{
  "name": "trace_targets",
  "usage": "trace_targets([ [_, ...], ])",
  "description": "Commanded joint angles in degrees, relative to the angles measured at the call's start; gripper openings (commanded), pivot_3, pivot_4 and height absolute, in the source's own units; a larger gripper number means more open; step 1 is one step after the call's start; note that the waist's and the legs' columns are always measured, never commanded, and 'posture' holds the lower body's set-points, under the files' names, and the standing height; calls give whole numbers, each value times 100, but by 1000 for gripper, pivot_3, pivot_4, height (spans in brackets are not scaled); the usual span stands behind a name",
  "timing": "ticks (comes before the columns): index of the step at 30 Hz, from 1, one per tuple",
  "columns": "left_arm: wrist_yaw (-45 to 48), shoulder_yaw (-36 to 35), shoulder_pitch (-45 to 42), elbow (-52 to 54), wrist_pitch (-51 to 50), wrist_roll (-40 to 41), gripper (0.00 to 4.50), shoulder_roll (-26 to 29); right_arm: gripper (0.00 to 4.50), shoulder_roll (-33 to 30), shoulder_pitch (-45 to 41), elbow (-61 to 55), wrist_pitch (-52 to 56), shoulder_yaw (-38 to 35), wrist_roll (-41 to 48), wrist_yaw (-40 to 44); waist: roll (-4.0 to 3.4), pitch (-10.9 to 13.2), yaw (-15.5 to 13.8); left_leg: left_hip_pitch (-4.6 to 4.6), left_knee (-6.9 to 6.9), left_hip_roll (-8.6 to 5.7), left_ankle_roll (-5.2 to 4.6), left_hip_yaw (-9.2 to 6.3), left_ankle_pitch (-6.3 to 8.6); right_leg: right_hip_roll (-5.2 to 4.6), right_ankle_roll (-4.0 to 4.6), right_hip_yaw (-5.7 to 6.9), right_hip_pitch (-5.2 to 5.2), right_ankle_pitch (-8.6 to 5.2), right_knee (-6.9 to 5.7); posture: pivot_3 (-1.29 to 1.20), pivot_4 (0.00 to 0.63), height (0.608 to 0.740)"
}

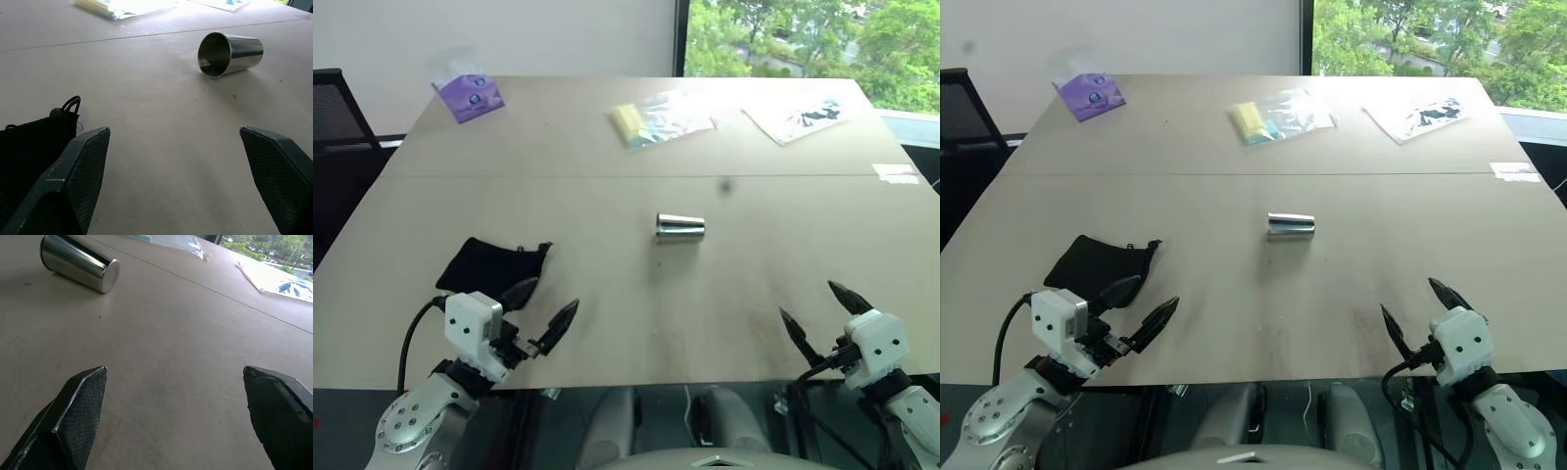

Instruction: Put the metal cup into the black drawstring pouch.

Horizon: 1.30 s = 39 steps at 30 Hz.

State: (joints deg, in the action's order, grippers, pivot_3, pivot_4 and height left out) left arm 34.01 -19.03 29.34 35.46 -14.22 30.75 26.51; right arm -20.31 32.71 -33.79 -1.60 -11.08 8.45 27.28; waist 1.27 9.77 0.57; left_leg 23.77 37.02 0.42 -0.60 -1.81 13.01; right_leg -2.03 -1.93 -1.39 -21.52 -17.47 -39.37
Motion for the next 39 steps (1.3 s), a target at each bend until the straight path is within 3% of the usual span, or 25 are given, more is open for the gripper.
trace_targets([
  [1,317,-529,-374,-502,-58,375,4404,371,4500,-115,-148,-444,107,-27,306,84,-2,0,-1,0,0,0,0,0,0,0,0,0,0,0,0,0,150,740],
  [3,443,-964,-837,-1115,-209,634,4404,708,4500,-209,-572,-668,334,20,740,196,-9,3,-5,-4,1,1,0,-4,0,3,1,5,1,-1,-7,0,150,740],
  [6,395,-1234,-995,-1393,-327,744,4404,785,4500,-474,-1086,-799,629,81,1296,481,-7,1,40,-10,12,19,0,-4,-1,21,7,8,2,4,-19,0,150,740],
  [14,-195,-1607,-732,-519,-635,800,4404,668,4500,-1438,-2037,-944,1145,412,2173,1528,8,1,2,-1,9,8,-3,-5,2,3,4,12,5,10,-6,0,150,740],
  [17,-481,-1656,-402,-38,-655,309,4404,703,4500,-1738,-2330,-808,1204,508,2240,1875,9,0,-3,-3,11,8,-3,-7,2,1,5,14,9,10,-6,0,150,740],
  [21,-1203,-1645,-6,425,-1415,-538,4404,926,4500,-1968,-2549,-575,1150,642,2167,2248,11,-1,7,-5,11,8,-4,-3,2,4,6,10,9,9,-4,0,150,740],
  [27,-1905,-1126,-70,1031,-2642,-1814,4404,1497,4500,-1991,-2687,-556,1221,798,2291,2459,12,0,-24,-5,11,7,-4,-10,2,10,6,14,10,9,-5,0,150,740],
  [32,-1786,-814,-309,1308,-3136,-2124,4404,1736,4500,-1893,-2716,-554,1191,851,2193,2366,16,0,-15,-5,12,5,-3,-8,2,7,5,13,9,10,-6,0,150,740],
  [36,-1341,-841,-534,1510,-3434,-1776,4404,1739,4500,-1865,-2559,-672,1184,836,2111,2262,12,2,-9,-5,11,6,-3,-9,2,6,6,13,9,10,-7,0,150,740],
  [39,-2179,912,-1905,2114,-4819,-1951,4404,1508,4500,-1888,-2460,-763,1216,777,2128,2207,6,5,-66,-4,11,5,-3,-8,2,4,6,14,10,10,-7,0,150,740],
])
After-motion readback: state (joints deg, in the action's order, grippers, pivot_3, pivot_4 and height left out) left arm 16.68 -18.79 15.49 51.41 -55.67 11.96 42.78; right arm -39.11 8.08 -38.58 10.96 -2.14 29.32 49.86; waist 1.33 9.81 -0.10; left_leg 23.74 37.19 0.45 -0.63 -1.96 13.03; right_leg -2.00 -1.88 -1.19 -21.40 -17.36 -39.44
